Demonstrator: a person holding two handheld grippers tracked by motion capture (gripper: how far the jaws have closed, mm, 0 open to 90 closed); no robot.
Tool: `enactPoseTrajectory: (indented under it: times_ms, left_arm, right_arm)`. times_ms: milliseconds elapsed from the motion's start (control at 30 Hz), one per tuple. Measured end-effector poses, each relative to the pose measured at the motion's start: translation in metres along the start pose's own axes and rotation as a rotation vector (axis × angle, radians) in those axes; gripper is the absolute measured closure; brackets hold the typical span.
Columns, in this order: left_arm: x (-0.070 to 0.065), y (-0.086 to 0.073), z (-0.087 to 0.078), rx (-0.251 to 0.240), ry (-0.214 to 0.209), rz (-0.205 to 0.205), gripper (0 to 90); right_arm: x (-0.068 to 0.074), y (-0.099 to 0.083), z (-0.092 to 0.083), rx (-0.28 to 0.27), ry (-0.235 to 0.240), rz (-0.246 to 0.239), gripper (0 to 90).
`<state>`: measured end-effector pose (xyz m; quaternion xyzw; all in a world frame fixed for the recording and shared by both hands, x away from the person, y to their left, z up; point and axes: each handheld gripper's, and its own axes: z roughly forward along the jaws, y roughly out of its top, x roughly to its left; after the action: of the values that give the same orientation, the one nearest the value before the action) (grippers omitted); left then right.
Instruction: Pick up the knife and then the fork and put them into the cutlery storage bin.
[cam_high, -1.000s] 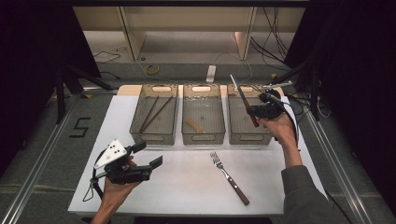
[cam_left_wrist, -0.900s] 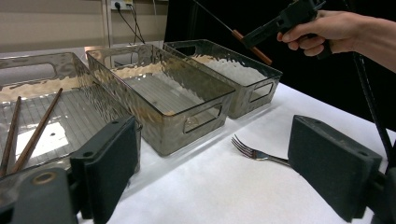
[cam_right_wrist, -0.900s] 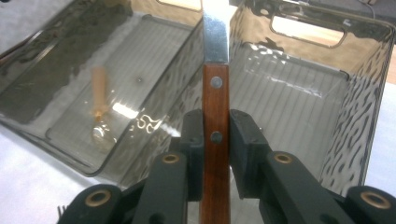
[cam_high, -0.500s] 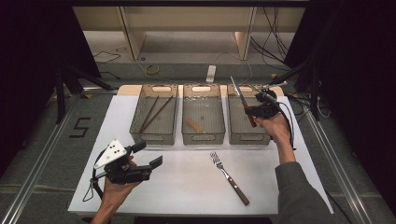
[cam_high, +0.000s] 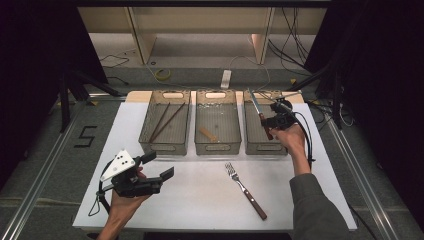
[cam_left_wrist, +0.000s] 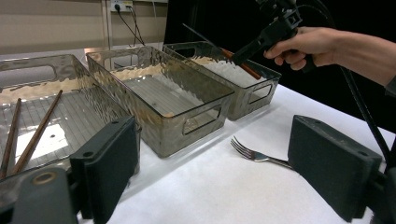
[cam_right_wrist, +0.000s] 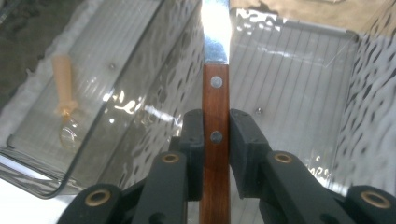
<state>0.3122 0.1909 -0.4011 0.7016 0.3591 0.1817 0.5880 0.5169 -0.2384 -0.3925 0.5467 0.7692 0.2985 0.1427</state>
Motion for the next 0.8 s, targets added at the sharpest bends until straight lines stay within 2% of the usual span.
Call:
enactPoseTrajectory:
  times_ms: [233,267,333,467,667,800]
  left_arm:
    - [0.000,0.000,0.000,0.000,-0.001,0.002,15.6]
    - [0.000,0.000,0.000,-0.001,-0.001,0.001,15.5]
    - [0.000,0.000,0.001,0.003,-0.001,0.004,15.6]
    - [0.000,0.000,0.000,0.001,-0.002,-0.001,15.6]
    - [0.001,0.000,0.001,0.006,-0.001,-0.005,15.6]
    - [0.000,0.000,-0.001,-0.004,0.000,-0.001,15.6]
  right_arm:
    - [0.000,-0.004,0.010,0.028,-0.013,0.027,75.7]
    - [-0.001,-0.004,0.011,0.037,-0.012,0.027,73.8]
    - [0.000,-0.004,0.012,0.035,-0.003,0.046,58.8]
    - [0.005,-0.002,0.005,0.002,0.030,0.030,51.5]
    - [0.021,-0.005,-0.017,-0.042,0.066,-0.062,38.1]
    - [0.038,-0.017,-0.036,-0.051,0.078,-0.158,32.8]
